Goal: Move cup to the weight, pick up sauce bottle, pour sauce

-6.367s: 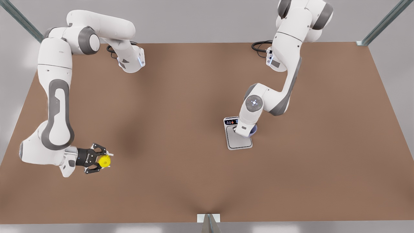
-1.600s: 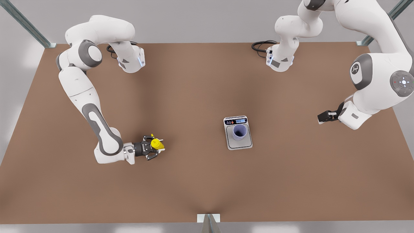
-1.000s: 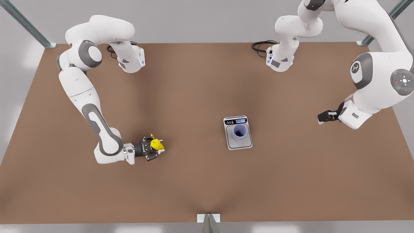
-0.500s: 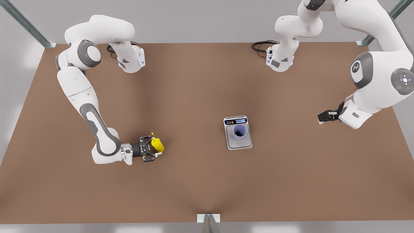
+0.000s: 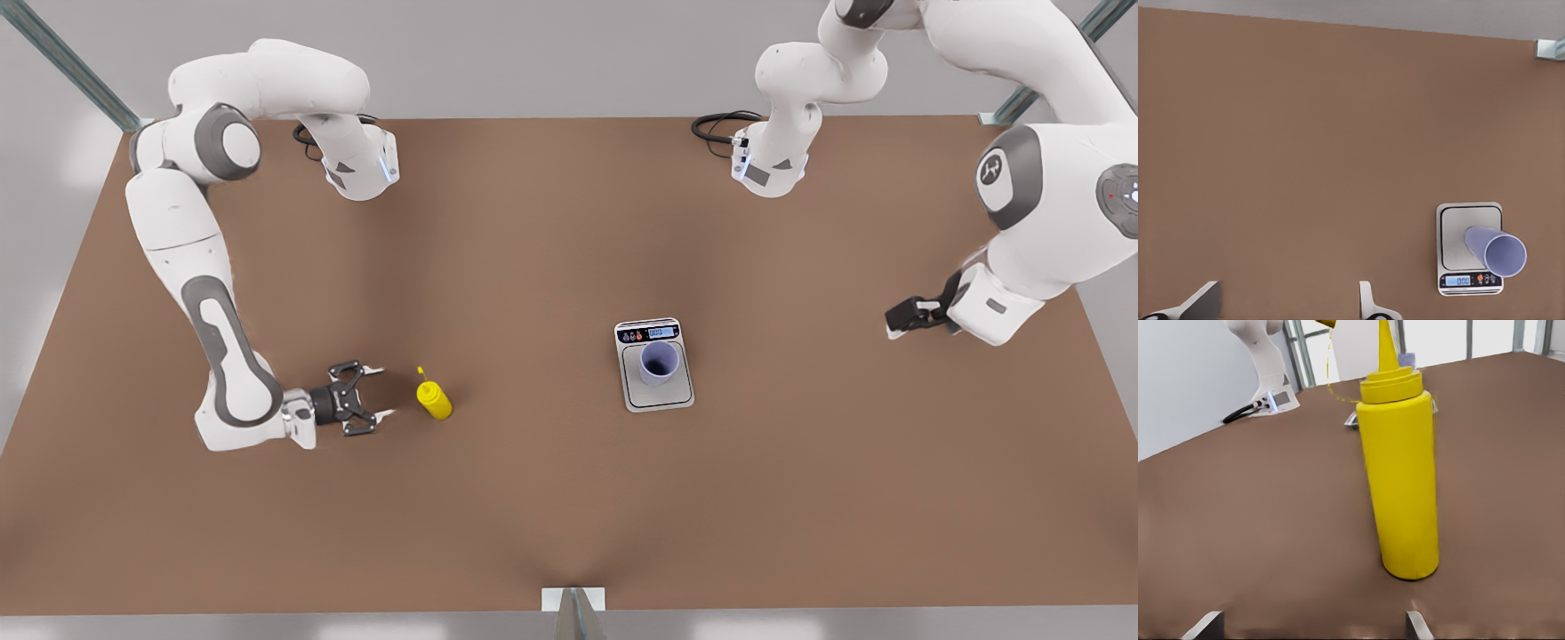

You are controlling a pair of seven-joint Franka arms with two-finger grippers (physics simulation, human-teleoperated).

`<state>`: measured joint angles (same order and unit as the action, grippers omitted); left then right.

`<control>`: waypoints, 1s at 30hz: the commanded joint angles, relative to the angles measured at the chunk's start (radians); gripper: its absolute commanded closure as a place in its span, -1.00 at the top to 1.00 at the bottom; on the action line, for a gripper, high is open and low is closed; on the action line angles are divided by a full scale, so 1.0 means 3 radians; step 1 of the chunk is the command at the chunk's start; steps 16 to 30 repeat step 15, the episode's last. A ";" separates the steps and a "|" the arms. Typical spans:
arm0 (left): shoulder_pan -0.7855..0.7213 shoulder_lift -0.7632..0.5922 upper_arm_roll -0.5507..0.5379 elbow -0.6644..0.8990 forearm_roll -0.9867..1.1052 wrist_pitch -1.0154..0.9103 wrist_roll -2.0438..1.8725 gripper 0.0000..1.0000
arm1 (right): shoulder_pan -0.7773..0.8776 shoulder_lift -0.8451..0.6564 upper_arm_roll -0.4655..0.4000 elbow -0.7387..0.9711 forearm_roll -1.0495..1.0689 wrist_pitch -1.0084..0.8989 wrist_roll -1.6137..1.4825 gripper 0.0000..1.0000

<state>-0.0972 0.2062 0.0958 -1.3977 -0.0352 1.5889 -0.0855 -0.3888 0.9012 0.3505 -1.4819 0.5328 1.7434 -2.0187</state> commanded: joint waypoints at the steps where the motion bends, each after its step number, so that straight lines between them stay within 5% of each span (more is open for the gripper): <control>1: -0.0008 -0.0002 -0.0002 0.0001 0.0041 0.0001 -0.0042 1.00 | -0.0018 -0.0089 -0.0053 0.0102 -0.0262 0.0008 0.0372 1.00; 5: -0.0013 -0.0022 -0.0023 0.0001 0.0025 -0.0009 -0.0155 1.00 | 0.0028 -0.0554 -0.0140 0.0721 -0.1591 0.0023 0.3270 1.00; 6: -0.0054 -0.0012 -0.0028 -0.0014 0.0000 -0.0004 -0.0155 1.00 | 0.0247 -0.0891 -0.0338 0.0640 -0.1710 0.0074 0.3782 1.00; 8: -0.0121 0.0013 -0.0023 -0.0015 -0.0005 -0.0004 -0.0160 1.00 | 0.1081 -0.1633 -0.1347 0.0282 -0.1684 0.0023 0.4678 1.00; 11: -0.0131 0.0013 -0.0023 -0.0004 -0.0010 -0.0030 -0.0180 1.00 | 0.1271 -0.2308 -0.1460 -0.0045 -0.1689 -0.0003 0.6489 1.00; 30: -0.0151 0.0023 -0.0023 0.0001 -0.0005 -0.0030 -0.0186 1.00 | 0.1291 -0.2574 -0.1460 -0.0250 -0.1689 -0.0003 0.6504 1.00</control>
